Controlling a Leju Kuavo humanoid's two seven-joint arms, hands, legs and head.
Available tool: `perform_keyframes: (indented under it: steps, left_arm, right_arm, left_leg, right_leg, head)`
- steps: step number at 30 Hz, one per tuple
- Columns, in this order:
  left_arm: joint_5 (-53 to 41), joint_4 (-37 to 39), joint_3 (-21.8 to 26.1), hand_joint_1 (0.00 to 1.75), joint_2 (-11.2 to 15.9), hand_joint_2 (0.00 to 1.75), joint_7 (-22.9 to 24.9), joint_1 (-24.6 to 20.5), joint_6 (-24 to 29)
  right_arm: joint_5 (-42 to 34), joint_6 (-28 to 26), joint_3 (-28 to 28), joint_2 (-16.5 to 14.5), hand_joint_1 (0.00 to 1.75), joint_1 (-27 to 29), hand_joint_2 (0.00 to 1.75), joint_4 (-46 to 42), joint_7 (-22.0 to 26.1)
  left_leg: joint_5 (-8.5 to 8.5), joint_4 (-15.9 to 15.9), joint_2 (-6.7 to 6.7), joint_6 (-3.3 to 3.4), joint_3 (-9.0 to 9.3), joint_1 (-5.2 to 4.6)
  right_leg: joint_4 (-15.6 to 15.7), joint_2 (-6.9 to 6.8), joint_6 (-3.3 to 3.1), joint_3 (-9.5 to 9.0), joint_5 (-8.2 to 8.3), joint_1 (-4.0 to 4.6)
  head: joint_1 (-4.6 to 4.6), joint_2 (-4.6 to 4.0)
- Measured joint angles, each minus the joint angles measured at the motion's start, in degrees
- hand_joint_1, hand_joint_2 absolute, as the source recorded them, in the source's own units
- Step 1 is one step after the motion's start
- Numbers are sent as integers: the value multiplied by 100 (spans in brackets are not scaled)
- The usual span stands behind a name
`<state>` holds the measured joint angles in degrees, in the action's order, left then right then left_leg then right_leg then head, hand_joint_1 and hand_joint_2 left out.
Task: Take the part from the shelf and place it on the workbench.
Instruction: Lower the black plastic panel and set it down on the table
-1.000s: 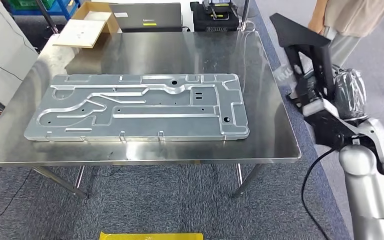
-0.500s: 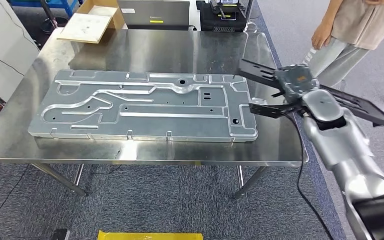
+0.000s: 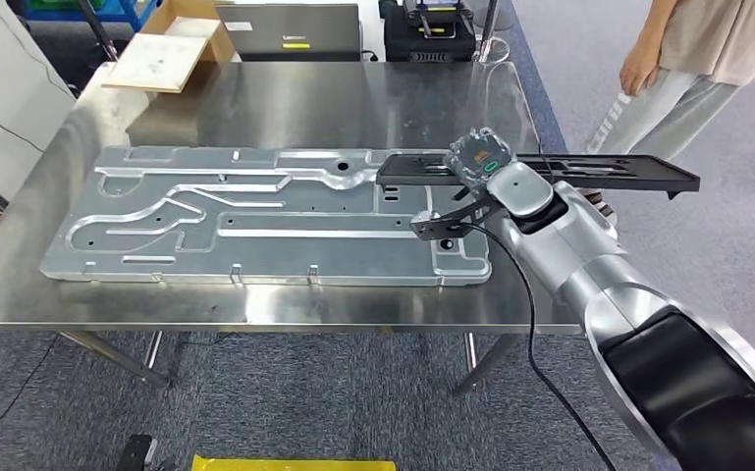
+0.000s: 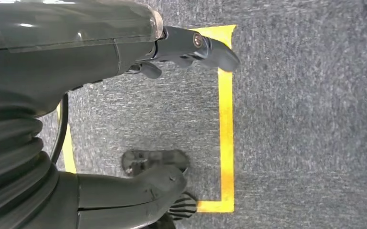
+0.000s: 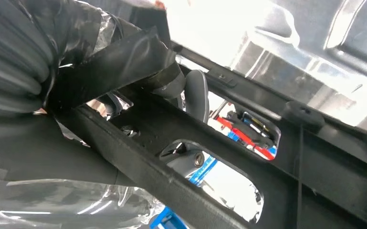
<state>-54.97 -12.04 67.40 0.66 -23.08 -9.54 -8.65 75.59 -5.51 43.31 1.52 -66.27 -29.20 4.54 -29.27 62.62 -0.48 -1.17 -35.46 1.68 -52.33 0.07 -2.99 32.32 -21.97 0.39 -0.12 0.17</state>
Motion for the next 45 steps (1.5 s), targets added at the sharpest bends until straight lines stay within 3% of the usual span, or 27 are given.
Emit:
perform_keyframes:
  steps: [2, 3, 4, 6, 7, 9, 12, 14, 16, 17, 18, 19, 20, 22, 24, 26, 28, 29, 32, 33, 34, 36, 37, 39, 41, 43, 45]
  left_arm:
    - [-8, 0, -17, 0, 0, 175, 2, 15, 1]
    - [-15, 0, -25, 0, 0, 175, 4, 27, 1]
    - [-21, 0, -32, 0, 0, 175, 5, 33, 2]
    - [-26, 1, -45, 0, -8, 175, 7, 25, 2]
    - [-27, 2, -53, 0, -15, 175, 4, 15, 2]
    - [-32, 4, -76, 0, -43, 175, -10, 3, 3]
    - [-40, 4, -129, 0, -89, 175, -86, 8, 14]
    - [-40, 4, -171, 0, -109, 175, -178, 10, 20]
    - [-40, 4, -205, 0, -111, 175, -263, 17, 16]
    - [-40, 4, -220, 0, -111, 175, -289, 22, 13]
    - [-41, 4, -236, 0, -111, 175, -304, 26, 11]
    - [-42, 4, -252, 0, -111, 175, -314, 29, 11]
    - [-42, 4, -270, 0, -112, 175, -318, 29, 11]
    - [-42, 9, -306, 0, -146, 175, -321, 29, 9]
    - [-42, 13, -325, 0, -174, 175, -322, 31, 9]
    - [-43, 13, -329, 0, -166, 175, -322, 33, 10]
    - [-44, 12, -331, 0, -162, 175, -325, 33, 9]
    - [-42, 12, -331, 0, -160, 175, -326, 31, 7]
    - [-39, 13, -331, 0, -160, 175, -330, 41, -22]
    - [-39, 13, -332, 0, -159, 175, -333, 51, -34]
    - [-39, 13, -333, 0, -158, 175, -336, 60, -44]
    - [-39, 13, -342, 0, -157, 175, -348, 69, -74]
    - [-39, 13, -351, 0, -160, 175, -351, 67, -91]
    - [-38, 13, -372, 0, -164, 87, -350, 68, -110]
    - [-36, 13, -391, 0, -167, 0, -334, 76, -99]
    - [-36, 13, -423, 0, -175, 0, -304, 81, -67]
    - [-37, 13, -460, 0, -182, 0, -255, 76, -21]
  right_arm:
    - [-2, -8, 47, -72, 175, -7, 175, 131, 11]
    - [-2, -11, 66, -109, 175, -4, 175, 191, 28]
    - [-2, -16, 79, -152, 175, 0, 175, 245, 49]
    - [-3, -38, 95, -264, 175, 2, 175, 342, 83]
    - [-3, -55, 103, -326, 175, 0, 175, 388, 84]
    - [-3, -91, 121, -452, 175, -3, 175, 476, 63]
    - [-16, -172, 130, -618, 175, 3, 175, 608, -44]
    - [-64, -307, 130, -719, 175, 7, 175, 684, -177]
    - [-110, -439, 130, -807, 175, 11, 175, 760, -304]
    - [-121, -472, 130, -836, 175, 18, 175, 800, -343]
    - [-128, -484, 130, -860, 175, 26, 175, 836, -364]
    - [-134, -486, 130, -880, 175, 32, 175, 867, -373]
    - [-139, -487, 130, -894, 175, 33, 175, 892, -381]
    - [-145, -490, 130, -919, 175, 22, 175, 926, -400]
    - [-149, -494, 130, -937, 175, 8, 175, 954, -413]
    - [-149, -498, 130, -955, 175, 5, 175, 983, -416]
    - [-150, -502, 130, -974, 175, 3, 175, 1007, -416]
    - [-154, -508, 130, -987, 175, 0, 175, 1015, -417]
    - [-195, -550, 130, -1026, 175, 20, 175, 1051, -450]
    - [-224, -568, 128, -1035, 131, 43, 131, 1066, -478]
    - [-262, -583, 121, -1043, 87, 69, 87, 1081, -510]
    - [-352, -588, 82, -1050, 0, 117, 0, 1106, -571]
    - [-397, -585, 49, -1052, 0, 131, 0, 1116, -599]
    - [-480, -582, -32, -1050, 0, 150, 0, 1133, -639]
    - [-580, -595, -137, -1044, 0, 184, 0, 1151, -652]
    - [-687, -639, -260, -1021, 0, 247, 0, 1166, -637]
    - [-777, -728, -391, -991, 0, 292, 0, 1175, -604]
  left_leg:
    - [-229, 753, 5, -29, -390, 0]
    - [-185, 863, 6, -48, -474, 3]
    - [-28, 732, 10, -67, -439, 10]
    - [416, -35, 29, -115, -114, 39]
    - [556, -411, 32, -120, 53, 54]
    - [620, -743, 31, -81, 193, 72]
    - [595, -688, 23, 17, 150, 78]
    - [582, -665, 17, 69, 140, 77]
    - [576, -658, 9, 90, 140, 53]
    - [573, -656, 3, 95, 141, 39]
    - [568, -654, -5, 102, 145, 21]
    - [564, -654, -16, 108, 153, -4]
    - [558, -657, -29, 116, 166, -32]
    - [551, -682, -46, 125, 202, -67]
    - [545, -704, -46, 121, 218, -81]
    - [545, -733, -40, 101, 231, -101]
    - [450, -650, -19, 70, 208, -111]
    - [309, -438, -10, 54, 121, -114]
    - [-238, 727, 5, -4, -403, -101]
    - [-282, 954, 7, -27, -514, -96]
    - [-209, 954, 10, -48, -518, -90]
    - [193, 286, 19, -94, -197, -59]
    - [355, -128, 19, -116, 16, -48]
    - [495, -627, 9, -78, 262, -30]
    - [486, -659, -1, 15, 262, -32]
    - [492, -643, 5, 79, 247, -21]
    - [502, -645, 8, 127, 237, -6]
  right_leg:
    - [-21, -6, -13, -11, -31, 19]
    - [-43, -5, -11, -18, -54, 17]
    - [-68, 2, 2, -29, -79, 8]
    - [-133, 24, 55, -49, -144, -14]
    - [-176, 41, 87, -41, -174, -9]
    - [-242, 71, 134, -2, -196, 23]
    - [-369, 74, 181, 77, -283, 17]
    - [-839, 39, 247, 283, -572, -22]
    - [-1690, 4, 293, 689, -952, -50]
    - [-2040, -3, 293, 877, -1058, -54]
    - [-2201, -6, 272, 984, -1055, -47]
    - [-2137, -5, 228, 986, -942, -32]
    - [-1831, -2, 153, 869, -730, -2]
    - [-960, 17, -70, 482, -282, 119]
    - [-440, 28, -216, 248, -100, 220]
    - [-318, 21, -233, 198, -93, 223]
    - [-192, -2, -206, 125, -52, 181]
    - [-137, -13, -191, 93, -31, 158]
    - [-136, -20, -178, 90, -29, 150]
    - [-148, -19, -174, 92, -36, 148]
    - [-165, -17, -162, 92, -46, 141]
    - [-226, -11, -111, 86, -89, 117]
    - [-264, -7, -77, 92, -117, 119]
    - [-332, 8, -35, 126, -149, 136]
    - [-373, 22, -22, 170, -156, 152]
    - [-499, 25, 34, 224, -257, 139]
    - [-1011, 19, 139, 442, -581, 82]
  head:
    - [1, 0]
    - [1, 0]
    - [1, 0]
    - [1, 0]
    - [0, 0]
    - [0, 0]
    - [0, 0]
    - [1, 0]
    - [1, 0]
    - [1, 0]
    - [1, 0]
    - [1, 0]
    - [1, 0]
    - [-2, 0]
    - [1, 0]
    - [4, 0]
    - [4, 0]
    - [3, 0]
    - [1, 0]
    - [1, 0]
    - [1, 0]
    - [2, 0]
    - [1, 0]
    - [4, 0]
    - [4, 0]
    - [3, 0]
    - [4, 0]
